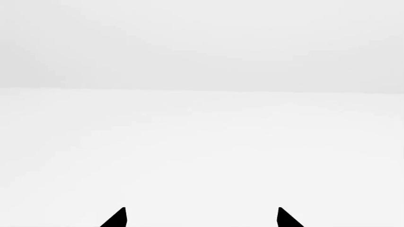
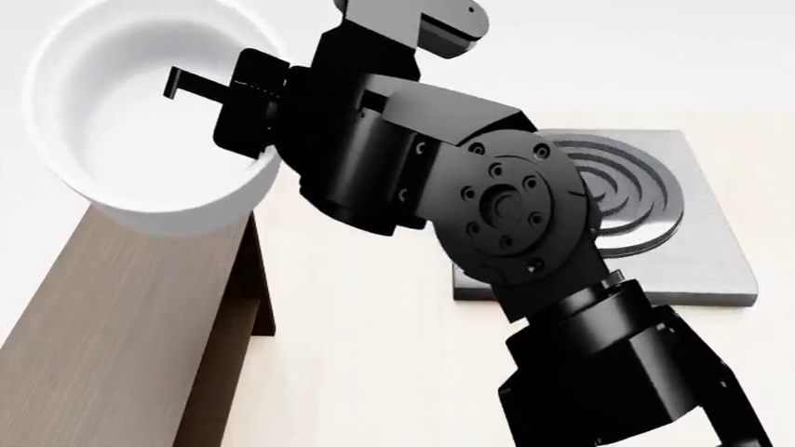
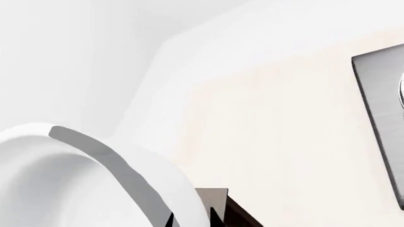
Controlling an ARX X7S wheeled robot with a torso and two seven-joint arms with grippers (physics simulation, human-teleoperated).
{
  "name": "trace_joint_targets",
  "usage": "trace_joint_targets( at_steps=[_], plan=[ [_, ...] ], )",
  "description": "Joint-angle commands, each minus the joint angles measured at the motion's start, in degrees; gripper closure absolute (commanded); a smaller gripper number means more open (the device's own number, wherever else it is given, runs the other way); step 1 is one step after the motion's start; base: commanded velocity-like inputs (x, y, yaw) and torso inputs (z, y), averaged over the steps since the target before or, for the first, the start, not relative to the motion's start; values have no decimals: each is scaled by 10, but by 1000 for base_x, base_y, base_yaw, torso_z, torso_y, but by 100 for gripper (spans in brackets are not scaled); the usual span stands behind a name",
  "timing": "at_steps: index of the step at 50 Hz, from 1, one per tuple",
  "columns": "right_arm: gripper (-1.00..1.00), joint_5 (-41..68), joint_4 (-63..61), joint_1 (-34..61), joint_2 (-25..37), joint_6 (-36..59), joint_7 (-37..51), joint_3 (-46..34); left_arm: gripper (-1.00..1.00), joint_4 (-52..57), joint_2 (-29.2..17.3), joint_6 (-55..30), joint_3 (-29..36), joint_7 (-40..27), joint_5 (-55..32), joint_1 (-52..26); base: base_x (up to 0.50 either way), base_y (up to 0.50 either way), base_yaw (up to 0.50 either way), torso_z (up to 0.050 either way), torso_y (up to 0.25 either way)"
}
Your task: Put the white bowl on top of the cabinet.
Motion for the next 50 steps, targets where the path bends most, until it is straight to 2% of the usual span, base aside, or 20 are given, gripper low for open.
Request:
trace_joint_targets(
  at_steps=[1,21,50],
  plan=[
    [100,-7,-4,4,-23,-9,-21,19,-100,-4,12,6,-9,17,8,-2,0,0,0,0,0],
    [100,19,17,-4,-48,-29,-52,-27,-100,-5,10,8,-9,17,5,-1,0,0,0,1,1],
    [100,67,46,1,-43,-73,-81,-111,-100,0,9,10,-7,14,4,3,0,0,0,0,1]
  ],
)
